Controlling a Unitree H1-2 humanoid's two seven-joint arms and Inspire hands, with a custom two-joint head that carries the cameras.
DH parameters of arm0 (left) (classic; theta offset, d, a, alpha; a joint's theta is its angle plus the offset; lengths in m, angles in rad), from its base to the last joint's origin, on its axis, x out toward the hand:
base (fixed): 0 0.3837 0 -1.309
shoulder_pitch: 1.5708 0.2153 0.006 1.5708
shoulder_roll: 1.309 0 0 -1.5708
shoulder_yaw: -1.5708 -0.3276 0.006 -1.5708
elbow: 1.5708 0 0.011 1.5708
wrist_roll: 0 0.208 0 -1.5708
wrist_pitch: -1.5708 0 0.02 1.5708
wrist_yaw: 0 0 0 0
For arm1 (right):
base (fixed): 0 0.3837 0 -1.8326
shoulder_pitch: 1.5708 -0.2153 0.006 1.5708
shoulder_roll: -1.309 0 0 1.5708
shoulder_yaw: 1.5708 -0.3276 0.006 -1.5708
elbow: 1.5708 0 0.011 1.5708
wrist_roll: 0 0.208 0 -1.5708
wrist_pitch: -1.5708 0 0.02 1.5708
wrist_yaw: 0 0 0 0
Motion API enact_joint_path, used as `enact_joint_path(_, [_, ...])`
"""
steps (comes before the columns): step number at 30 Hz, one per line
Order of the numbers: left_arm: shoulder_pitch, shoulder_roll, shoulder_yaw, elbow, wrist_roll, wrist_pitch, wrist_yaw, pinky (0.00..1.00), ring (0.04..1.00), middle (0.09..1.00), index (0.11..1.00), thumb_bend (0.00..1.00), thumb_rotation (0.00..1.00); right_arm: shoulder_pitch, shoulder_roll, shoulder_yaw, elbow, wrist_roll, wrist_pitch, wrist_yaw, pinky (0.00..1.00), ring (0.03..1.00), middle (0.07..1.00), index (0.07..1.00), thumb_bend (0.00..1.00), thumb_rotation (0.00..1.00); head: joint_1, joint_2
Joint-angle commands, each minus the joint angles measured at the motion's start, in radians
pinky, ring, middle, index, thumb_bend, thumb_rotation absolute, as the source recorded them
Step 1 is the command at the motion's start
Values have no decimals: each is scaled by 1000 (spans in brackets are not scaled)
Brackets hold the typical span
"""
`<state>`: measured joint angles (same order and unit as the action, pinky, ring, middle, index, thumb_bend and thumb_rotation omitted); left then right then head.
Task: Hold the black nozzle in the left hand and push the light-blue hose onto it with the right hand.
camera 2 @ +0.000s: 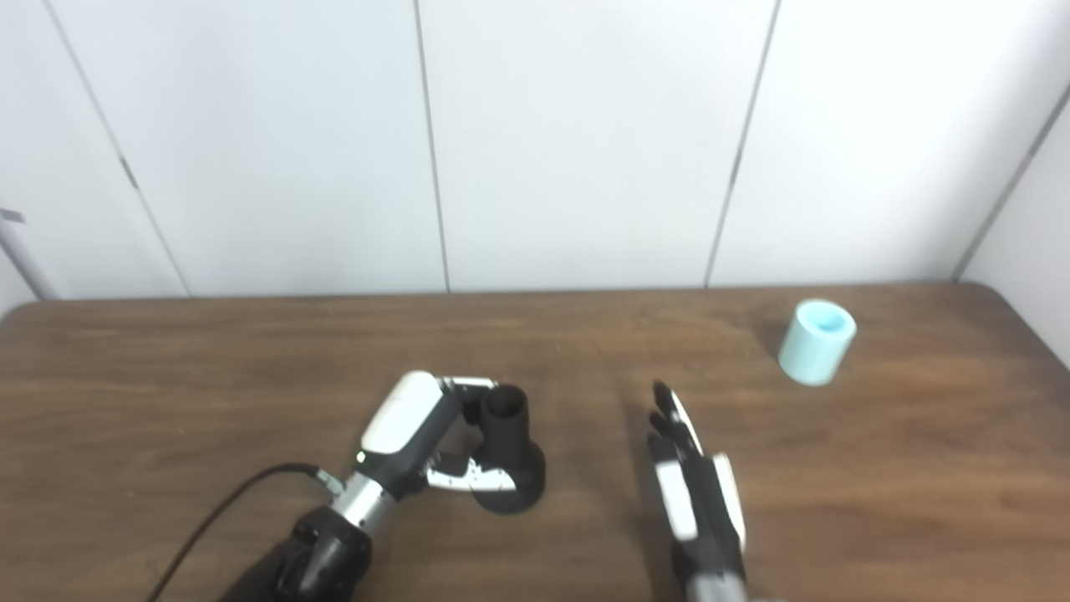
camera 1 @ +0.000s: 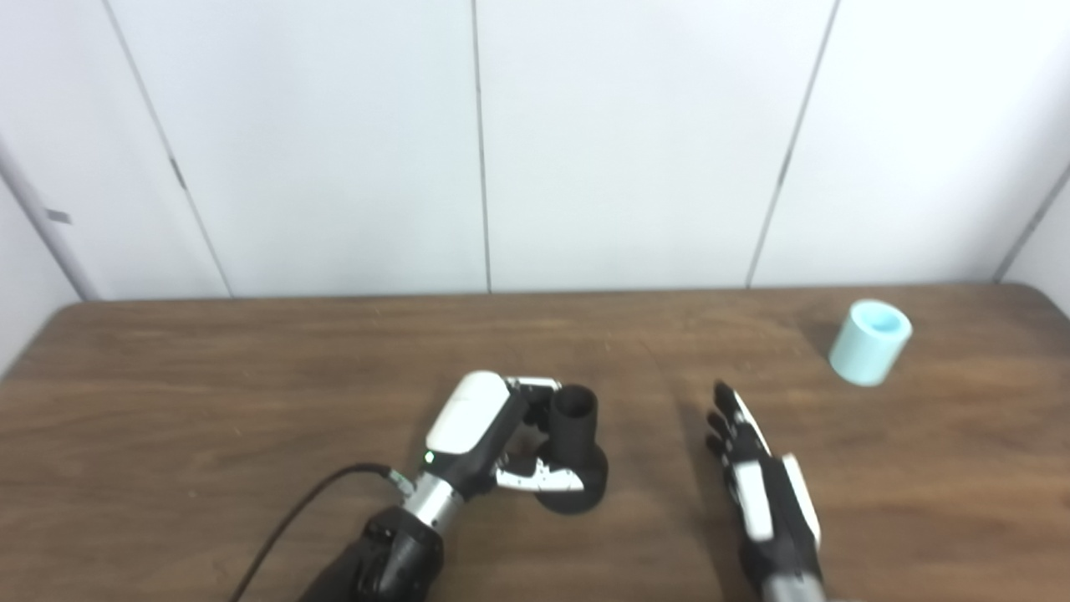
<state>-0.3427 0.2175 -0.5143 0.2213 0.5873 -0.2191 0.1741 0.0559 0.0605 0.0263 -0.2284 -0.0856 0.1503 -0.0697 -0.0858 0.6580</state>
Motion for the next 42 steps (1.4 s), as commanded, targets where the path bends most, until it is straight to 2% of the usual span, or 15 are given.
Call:
enact_joint_path(1, [128,30,-48,39,41,-11,-62,375,405,380,308,620,391,-34,5,-6,-42,-1,4,-4,945,972,982,962,689,1000,0,1])
enact_joint_path(3, [133,39,-52,28,53,-29,-71,407,424,383,306,617,392,-45,1,-16,-55,8,12,-6,957,972,985,967,690,1000,0,1])
enact_joint_path(5, [136,47,-52,25,60,-56,-76,437,459,411,350,613,398,-55,-5,-33,-70,26,22,-4,961,971,989,975,695,1000,-5,2])
enact_joint_path(8, [139,54,-50,23,68,-79,-84,446,467,417,368,612,400,-75,-21,-73,-95,65,43,-1,946,952,973,963,699,1000,-1,0])
enact_joint_path(14, [143,50,-31,21,75,-81,-99,445,464,411,367,611,399,-124,-51,-127,-170,95,122,-7,832,828,829,837,715,1000,8,-2])
enact_joint_path(15, [144,49,-28,21,74,-80,-101,442,463,410,374,610,400,-137,-65,-133,-183,88,133,-9,802,796,793,791,711,955,9,-4])
enact_joint_path(16, [145,47,-25,19,74,-77,-103,440,462,408,374,612,401,-156,-94,-140,-189,64,132,-8,768,768,766,764,691,915,6,-7])
enact_joint_path(19, [150,38,-20,23,82,-74,-98,433,453,397,353,616,401,-240,-232,-146,-171,-29,134,23,613,636,662,688,658,614,4,-15])
enact_joint_path(20, [150,36,-20,27,85,-76,-96,431,451,395,347,617,400,-255,-261,-144,-165,-45,139,34,580,611,646,680,660,555,4,-15])
enact_joint_path(22, [148,31,-18,37,89,-79,-90,427,446,390,338,618,399,-305,-375,-115,-157,-128,163,81,537,591,628,675,685,468,6,-17])
enact_joint_path(24, [147,26,-16,40,89,-77,-91,423,441,386,335,618,399,-344,-472,-89,-138,-196,168,115,521,598,630,683,715,416,10,-18])
enact_joint_path(28, [150,19,-9,38,84,-75,-95,431,458,397,353,614,399,-430,-620,-49,-83,-337,145,140,571,646,681,719,768,408,11,-17])
enact_joint_path(33, [153,15,-5,41,88,-81,-95,434,459,403,357,615,397,-585,-706,-19,8,-540,172,127,633,741,764,741,878,373,13,-16])
enact_joint_path(37, [153,15,-7,45,94,-85,-96,416,433,386,339,617,394,-661,-733,8,65,-636,269,199,635,778,796,752,904,432,12,-17])
enact_joint_path(42, [155,17,-3,44,96,-85,-102,390,408,365,321,619,391,-737,-764,48,144,-739,317,297,643,793,813,769,918,434,11,-15])
